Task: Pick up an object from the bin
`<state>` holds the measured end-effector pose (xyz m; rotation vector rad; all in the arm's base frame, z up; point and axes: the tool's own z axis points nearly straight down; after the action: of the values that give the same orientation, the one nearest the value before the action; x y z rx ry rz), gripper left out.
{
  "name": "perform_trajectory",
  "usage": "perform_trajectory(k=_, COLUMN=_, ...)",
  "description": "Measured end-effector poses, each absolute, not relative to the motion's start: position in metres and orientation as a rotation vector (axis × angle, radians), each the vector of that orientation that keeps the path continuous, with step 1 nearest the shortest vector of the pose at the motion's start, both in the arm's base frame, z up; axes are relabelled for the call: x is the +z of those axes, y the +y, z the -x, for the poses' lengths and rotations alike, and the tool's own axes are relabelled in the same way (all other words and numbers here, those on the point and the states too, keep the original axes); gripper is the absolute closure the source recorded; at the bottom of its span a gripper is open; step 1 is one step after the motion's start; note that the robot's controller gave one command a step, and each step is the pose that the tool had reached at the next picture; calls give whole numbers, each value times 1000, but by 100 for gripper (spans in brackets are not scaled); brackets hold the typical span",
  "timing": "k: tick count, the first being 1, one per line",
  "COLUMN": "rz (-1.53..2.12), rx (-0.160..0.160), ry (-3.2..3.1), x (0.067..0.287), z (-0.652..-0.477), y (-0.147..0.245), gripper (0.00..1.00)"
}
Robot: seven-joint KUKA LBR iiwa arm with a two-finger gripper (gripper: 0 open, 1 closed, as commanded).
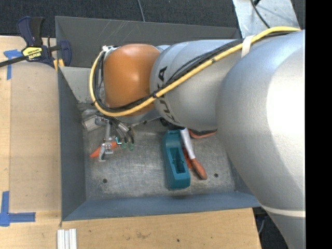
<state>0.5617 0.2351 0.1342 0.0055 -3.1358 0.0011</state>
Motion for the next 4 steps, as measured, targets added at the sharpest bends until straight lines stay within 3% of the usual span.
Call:
perform_trajectory(k=1, rz=0, rx=-2, ry=-3143, x=139, z=-564, y=234, gripper=0)
perform_trajectory(k=2, rz=-87, rx=-10, ry=-3146, x=79, z=-584, y=229, gripper=100)
perform_trajectory(k=3, rz=-86, rx=-10, ry=-3146, x=80, z=-584, y=229, gripper=100)
perform_trajectory(k=4, rz=-167, rx=-2, ry=-3140, x=188, z=-588, y=224, gripper=100)
